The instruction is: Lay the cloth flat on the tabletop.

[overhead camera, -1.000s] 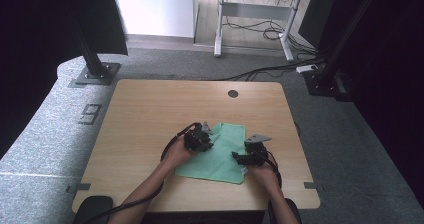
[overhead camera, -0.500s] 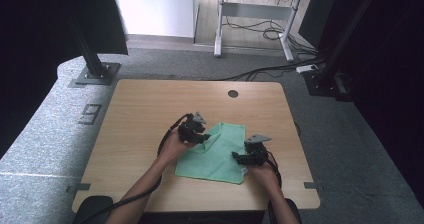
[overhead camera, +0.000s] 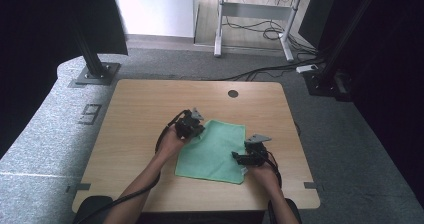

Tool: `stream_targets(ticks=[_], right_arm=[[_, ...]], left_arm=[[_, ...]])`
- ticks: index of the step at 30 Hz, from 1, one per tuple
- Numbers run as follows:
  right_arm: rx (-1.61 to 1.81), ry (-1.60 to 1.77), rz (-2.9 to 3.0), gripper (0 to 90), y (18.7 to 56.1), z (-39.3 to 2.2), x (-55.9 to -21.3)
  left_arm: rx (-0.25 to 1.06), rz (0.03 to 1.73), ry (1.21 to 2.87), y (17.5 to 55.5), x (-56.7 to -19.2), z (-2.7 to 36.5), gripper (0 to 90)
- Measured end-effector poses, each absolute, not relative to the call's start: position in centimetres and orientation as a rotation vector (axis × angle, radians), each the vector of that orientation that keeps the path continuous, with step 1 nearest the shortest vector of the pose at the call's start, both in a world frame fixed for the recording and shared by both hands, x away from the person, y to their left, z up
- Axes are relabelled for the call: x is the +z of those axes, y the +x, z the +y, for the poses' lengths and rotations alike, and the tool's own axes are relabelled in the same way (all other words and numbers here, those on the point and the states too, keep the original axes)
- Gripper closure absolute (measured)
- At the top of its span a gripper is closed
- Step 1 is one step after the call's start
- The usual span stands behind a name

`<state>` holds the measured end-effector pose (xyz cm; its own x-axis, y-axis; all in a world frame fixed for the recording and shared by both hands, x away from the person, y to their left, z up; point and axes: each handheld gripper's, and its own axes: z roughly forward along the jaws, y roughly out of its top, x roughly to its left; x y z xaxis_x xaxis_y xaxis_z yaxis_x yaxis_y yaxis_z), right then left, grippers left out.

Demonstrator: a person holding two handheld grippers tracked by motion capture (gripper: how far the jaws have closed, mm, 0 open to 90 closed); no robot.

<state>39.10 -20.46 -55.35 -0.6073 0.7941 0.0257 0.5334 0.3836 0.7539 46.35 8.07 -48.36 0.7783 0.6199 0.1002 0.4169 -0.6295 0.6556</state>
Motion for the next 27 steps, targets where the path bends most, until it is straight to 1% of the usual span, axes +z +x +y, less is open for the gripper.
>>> stream_targets(ticks=[3,5,6,8,9,12,13,15,17,21,25,27], right_arm=[[1.069,1.156,2.305,27.7,39.1,-20.4,-55.4],[1.07,1.152,2.305,27.6,39.2,-20.4,-55.4],[1.07,1.153,2.305,27.5,39.2,-20.4,-55.4],[1.07,1.155,2.305,27.5,39.2,-20.4,-55.4],[1.071,1.155,2.305,27.5,39.1,-20.4,-55.4],[1.072,1.154,2.304,27.5,39.1,-20.4,-55.4],[1.072,1.155,2.305,27.4,39.1,-20.4,-55.4],[1.069,1.156,2.306,27.5,39.2,-20.4,-55.4],[1.062,1.16,2.308,27.4,39.2,-20.3,-55.3],[1.052,1.164,2.315,27.5,39.2,-20.3,-55.2],[1.044,1.165,2.321,27.6,39.1,-20.3,-55.2],[1.043,1.164,2.33,27.6,39.1,-20.4,-55.1]], left_arm=[[0.52,0.8,2.354,47.4,-47.7,9.3,83.4],[0.574,0.835,2.365,48.4,-47.9,9.9,80.0],[0.581,0.844,2.377,48.7,-48.0,10.1,75.5],[0.6,0.873,2.401,49.4,-48.8,10.5,69.7],[0.626,0.885,2.411,49.8,-49.2,10.6,65.4],[0.632,0.943,2.367,50.2,-49.7,11.3,54.1],[0.627,0.963,2.349,50.3,-49.8,11.5,52.3],[0.628,0.985,2.338,50.4,-50.0,11.7,50.1],[0.638,0.993,2.328,50.5,-50.2,11.6,46.1],[0.591,1.036,2.28,50.9,-51.1,11.3,41.9],[0.58,1.033,2.348,50.9,-52.9,10.6,40.8],[0.582,1.036,2.33,50.6,-53.2,10.7,41.1]])
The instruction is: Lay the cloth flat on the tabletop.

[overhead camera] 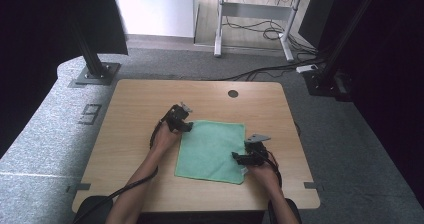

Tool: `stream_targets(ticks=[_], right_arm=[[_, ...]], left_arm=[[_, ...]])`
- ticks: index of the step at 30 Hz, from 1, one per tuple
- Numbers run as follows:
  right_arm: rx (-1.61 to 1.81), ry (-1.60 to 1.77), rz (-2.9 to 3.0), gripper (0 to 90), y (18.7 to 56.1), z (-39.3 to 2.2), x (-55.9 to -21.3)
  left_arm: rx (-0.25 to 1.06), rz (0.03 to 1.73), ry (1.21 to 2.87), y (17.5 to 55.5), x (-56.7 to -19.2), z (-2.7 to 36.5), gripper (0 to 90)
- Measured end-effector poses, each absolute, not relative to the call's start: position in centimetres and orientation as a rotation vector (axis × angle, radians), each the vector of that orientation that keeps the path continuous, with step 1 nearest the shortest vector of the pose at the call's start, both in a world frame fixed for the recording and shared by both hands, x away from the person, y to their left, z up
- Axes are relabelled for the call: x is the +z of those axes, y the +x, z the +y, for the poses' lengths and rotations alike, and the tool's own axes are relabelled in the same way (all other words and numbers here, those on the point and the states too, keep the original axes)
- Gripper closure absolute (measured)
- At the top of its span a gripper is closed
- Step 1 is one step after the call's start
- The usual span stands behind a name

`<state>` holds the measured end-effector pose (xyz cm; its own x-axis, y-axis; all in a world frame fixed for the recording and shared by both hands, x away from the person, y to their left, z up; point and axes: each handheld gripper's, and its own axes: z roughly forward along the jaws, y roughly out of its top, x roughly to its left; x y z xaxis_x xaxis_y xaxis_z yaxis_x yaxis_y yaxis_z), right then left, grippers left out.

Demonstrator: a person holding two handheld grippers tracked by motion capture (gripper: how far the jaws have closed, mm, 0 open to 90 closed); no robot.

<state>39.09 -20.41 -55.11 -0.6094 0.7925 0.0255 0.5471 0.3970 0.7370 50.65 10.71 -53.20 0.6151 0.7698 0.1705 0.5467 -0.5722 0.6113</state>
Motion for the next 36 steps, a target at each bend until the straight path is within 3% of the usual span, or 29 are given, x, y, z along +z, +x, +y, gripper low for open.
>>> stream_targets(ticks=[5,10,16,28,34,36], right_arm=[[1.022,1.163,2.346,27.6,39.1,-21.0,-55.0],[1.003,1.206,2.326,27.5,39.3,-22.1,-54.9],[1.002,1.216,2.311,27.1,39.4,-22.3,-54.9],[1.013,1.208,2.308,26.9,39.4,-22.4,-55.0],[1.018,1.205,2.307,26.8,39.4,-22.4,-55.1],[1.018,1.205,2.307,26.8,39.4,-22.4,-55.1]], left_arm=[[0.567,1.029,2.344,49.5,-53.1,11.1,40.8],[0.468,1.021,2.359,48.5,-52.8,11.9,40.8],[0.45,1.084,2.248,49.9,-52.4,12.9,46.0],[0.404,1.004,2.294,49.7,-53.3,12.4,46.5],[0.338,0.925,2.329,48.8,-53.2,11.7,58.1],[0.377,0.923,2.313,48.4,-53.0,11.7,58.6]])
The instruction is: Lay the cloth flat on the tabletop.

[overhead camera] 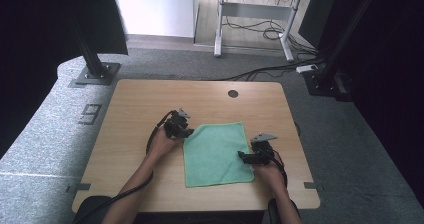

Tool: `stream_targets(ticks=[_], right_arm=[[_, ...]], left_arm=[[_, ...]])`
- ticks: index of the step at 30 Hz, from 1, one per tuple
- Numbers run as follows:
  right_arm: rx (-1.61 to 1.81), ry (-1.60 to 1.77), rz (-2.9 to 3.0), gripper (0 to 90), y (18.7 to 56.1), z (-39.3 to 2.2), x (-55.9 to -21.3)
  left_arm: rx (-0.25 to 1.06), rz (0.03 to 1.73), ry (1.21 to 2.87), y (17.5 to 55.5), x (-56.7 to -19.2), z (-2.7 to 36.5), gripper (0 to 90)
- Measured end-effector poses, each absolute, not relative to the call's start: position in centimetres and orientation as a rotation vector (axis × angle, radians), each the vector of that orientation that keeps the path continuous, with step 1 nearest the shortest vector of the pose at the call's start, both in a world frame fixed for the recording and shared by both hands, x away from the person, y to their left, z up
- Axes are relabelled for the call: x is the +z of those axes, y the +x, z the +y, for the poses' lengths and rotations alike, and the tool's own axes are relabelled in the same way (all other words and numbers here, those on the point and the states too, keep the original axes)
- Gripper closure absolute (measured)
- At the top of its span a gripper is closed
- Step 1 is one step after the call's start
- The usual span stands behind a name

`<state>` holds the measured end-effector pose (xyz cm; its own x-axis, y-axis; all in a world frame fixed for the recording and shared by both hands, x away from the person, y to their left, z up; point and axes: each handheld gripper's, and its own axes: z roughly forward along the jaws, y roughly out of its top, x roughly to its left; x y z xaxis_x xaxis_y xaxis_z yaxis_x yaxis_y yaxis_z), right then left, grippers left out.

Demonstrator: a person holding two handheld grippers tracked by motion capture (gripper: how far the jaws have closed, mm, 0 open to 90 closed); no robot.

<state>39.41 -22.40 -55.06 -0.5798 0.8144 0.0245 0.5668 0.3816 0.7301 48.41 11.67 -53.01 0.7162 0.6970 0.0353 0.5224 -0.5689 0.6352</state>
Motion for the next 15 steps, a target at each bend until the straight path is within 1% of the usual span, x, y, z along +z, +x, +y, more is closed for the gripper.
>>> stream_targets(ticks=[3,8,9,13,15], right_arm=[[1.02,1.204,2.307,26.7,39.42,-22.41,-55.07],[1.02,1.204,2.307,26.7,39.43,-22.42,-55.07],[1.02,1.204,2.307,26.7,39.43,-22.42,-55.07],[1.02,1.206,2.306,26.7,39.42,-22.41,-55.07],[1.02,1.206,2.306,26.7,39.42,-22.41,-55.07]], left_arm=[[0.337,0.941,2.271,48.42,-52.69,12.1,58.7],[0.334,0.926,2.327,48.28,-53.28,11.6,58.7],[0.334,0.927,2.309,48.16,-53.39,11.54,59.1],[0.298,0.929,2.299,47.76,-53.44,11.34,63.9],[0.271,0.918,2.305,47.45,-53.36,11.11,70.4]])
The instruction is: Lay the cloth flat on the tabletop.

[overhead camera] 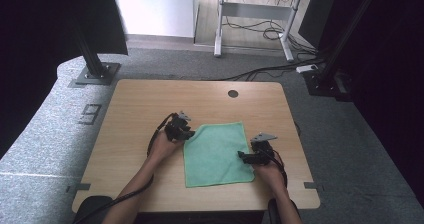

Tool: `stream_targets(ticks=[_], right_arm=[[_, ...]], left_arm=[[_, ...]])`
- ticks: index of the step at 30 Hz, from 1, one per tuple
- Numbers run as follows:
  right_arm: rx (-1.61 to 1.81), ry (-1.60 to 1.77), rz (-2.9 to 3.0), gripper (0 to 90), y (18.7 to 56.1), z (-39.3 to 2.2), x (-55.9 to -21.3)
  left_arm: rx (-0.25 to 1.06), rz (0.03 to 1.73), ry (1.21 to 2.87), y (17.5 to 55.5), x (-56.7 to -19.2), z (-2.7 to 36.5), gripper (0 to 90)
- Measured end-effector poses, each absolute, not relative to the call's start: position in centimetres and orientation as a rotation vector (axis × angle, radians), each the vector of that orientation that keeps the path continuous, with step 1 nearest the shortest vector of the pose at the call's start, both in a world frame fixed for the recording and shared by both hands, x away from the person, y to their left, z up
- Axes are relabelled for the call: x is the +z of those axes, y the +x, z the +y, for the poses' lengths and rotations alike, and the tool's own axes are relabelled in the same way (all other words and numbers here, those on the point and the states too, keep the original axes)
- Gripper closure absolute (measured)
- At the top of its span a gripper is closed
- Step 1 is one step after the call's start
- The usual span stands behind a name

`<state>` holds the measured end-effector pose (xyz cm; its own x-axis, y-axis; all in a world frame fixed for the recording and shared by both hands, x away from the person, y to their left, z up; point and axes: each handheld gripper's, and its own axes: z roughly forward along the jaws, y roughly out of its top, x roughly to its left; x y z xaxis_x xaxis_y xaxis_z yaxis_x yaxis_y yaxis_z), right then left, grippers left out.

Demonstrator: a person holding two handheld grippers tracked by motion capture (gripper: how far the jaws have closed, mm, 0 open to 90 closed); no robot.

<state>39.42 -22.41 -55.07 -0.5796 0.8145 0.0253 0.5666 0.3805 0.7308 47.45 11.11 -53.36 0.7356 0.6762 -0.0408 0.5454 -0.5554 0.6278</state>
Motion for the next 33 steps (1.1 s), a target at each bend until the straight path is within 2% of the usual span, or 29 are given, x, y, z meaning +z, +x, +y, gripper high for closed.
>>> stream_targets(ticks=[2,4,9,15,19,23,25,28,29,33], right_arm=[[1.02,1.205,2.305,26.6,39.4,-22.4,-55.1],[1.02,1.205,2.306,26.6,39.4,-22.4,-55.1],[1.021,1.205,2.305,26.6,39.4,-22.4,-55.1],[1.021,1.206,2.3,26.6,39.5,-22.4,-55.1],[1.022,1.205,2.299,26.6,39.5,-22.4,-55.1],[1.023,1.206,2.299,26.6,39.4,-22.4,-55.1],[1.024,1.206,2.299,26.6,39.4,-22.4,-55.1],[1.025,1.205,2.299,26.6,39.4,-22.4,-55.1],[1.025,1.205,2.299,26.6,39.4,-22.4,-55.1],[1.021,1.208,2.298,26.5,39.4,-22.4,-55.1]], left_arm=[[0.236,0.912,2.318,47.3,-53.2,10.9,83.1],[0.25,0.915,2.331,47.4,-53.1,10.7,86.4],[0.334,0.948,2.265,48.0,-51.4,11.5,87.2],[0.42,0.884,2.227,47.5,-48.9,11.4,87.0],[0.487,0.879,2.311,47.8,-49.8,10.6,86.7],[0.466,0.93,2.354,48.9,-51.9,10.8,85.8],[0.495,0.943,2.387,49.2,-52.8,10.9,80.5],[0.559,1.001,2.335,49.6,-52.9,11.7,60.8],[0.578,1.018,2.319,49.7,-52.8,12.0,56.9],[0.59,1.056,2.318,50.1,-52.7,12.8,48.0]])
